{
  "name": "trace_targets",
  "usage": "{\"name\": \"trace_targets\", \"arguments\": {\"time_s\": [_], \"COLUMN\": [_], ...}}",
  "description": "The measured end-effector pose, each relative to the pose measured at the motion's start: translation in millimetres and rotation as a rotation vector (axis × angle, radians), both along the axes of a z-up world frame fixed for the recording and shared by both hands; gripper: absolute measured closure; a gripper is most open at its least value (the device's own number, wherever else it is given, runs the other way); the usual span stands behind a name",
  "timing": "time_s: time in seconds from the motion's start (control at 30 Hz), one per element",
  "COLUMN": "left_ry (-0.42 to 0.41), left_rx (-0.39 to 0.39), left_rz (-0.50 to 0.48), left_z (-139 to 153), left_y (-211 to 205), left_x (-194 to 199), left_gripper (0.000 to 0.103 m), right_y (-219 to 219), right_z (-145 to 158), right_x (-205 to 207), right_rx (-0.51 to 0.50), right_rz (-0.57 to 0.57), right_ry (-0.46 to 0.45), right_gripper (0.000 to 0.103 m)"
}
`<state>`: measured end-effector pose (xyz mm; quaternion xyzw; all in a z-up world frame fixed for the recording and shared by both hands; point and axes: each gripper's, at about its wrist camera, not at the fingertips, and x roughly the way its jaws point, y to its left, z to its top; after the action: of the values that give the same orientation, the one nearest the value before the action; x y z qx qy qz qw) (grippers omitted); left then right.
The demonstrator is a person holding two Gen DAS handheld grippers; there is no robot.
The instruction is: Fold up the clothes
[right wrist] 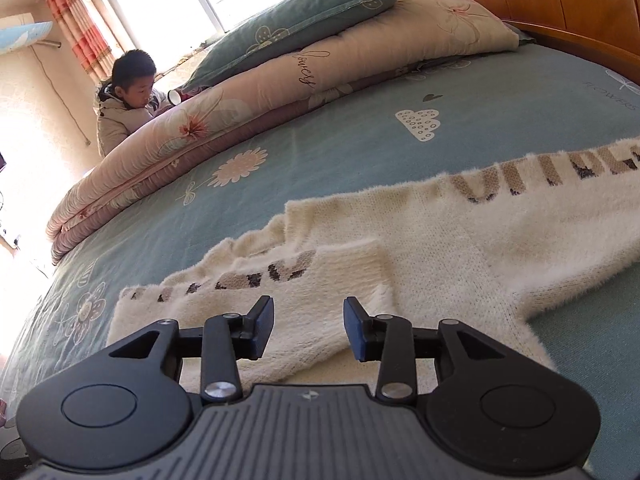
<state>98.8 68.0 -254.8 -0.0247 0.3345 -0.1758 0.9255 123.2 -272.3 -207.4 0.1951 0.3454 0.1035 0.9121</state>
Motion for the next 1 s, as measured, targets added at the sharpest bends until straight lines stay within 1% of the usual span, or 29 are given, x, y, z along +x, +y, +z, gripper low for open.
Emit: {"name": "trace_targets", "arguments": {"time_s": [0.1,0.13,0.17,0.23,0.33,0.47,0.57,0.63,0.73,0.83,0.93,1.0], "left_ry": [0.102,0.131,0.140,0.115,0.045,0.058,0.069,0.083,0.081,0.075,0.073,0.071], "left_rx": [0.053,0.058,0.026,-0.022,-0.048,-0.048,-0.052,-0.074,-0.070,-0.060,-0.052,-0.048], "left_rz": [0.056,0.074,0.087,0.109,0.173,0.288,0.370,0.384,0.383,0.361,0.354,0.369], "left_z": [-14,-18,-17,-7,13,14,15,13,14,15,16,17], "left_y": [1,3,10,24,50,80,103,108,108,104,102,104], "left_x": [10,13,14,12,6,8,10,12,12,11,10,10], "left_gripper": [0.011,0.012,0.012,0.012,0.011,0.010,0.010,0.010,0.010,0.010,0.010,0.010], "right_y": [28,38,48,69,100,156,199,226,256,269,266,261], "right_z": [6,6,6,7,10,15,8,-1,-25,-43,-35,-26], "right_x": [4,5,7,12,21,36,48,54,62,63,62,59], "right_rx": [-0.026,-0.036,-0.049,-0.067,-0.074,-0.113,-0.145,-0.172,-0.221,-0.235,-0.223,-0.212], "right_rz": [0.085,0.115,0.143,0.195,0.275,0.386,0.449,0.479,0.501,0.497,0.495,0.500], "right_ry": [-0.009,-0.009,-0.009,-0.009,-0.011,-0.016,0.002,0.016,0.063,0.062,0.070,0.065], "right_gripper": [0.060,0.061,0.061,0.062,0.071,0.071,0.071,0.071,0.071,0.069,0.069,0.069]}}
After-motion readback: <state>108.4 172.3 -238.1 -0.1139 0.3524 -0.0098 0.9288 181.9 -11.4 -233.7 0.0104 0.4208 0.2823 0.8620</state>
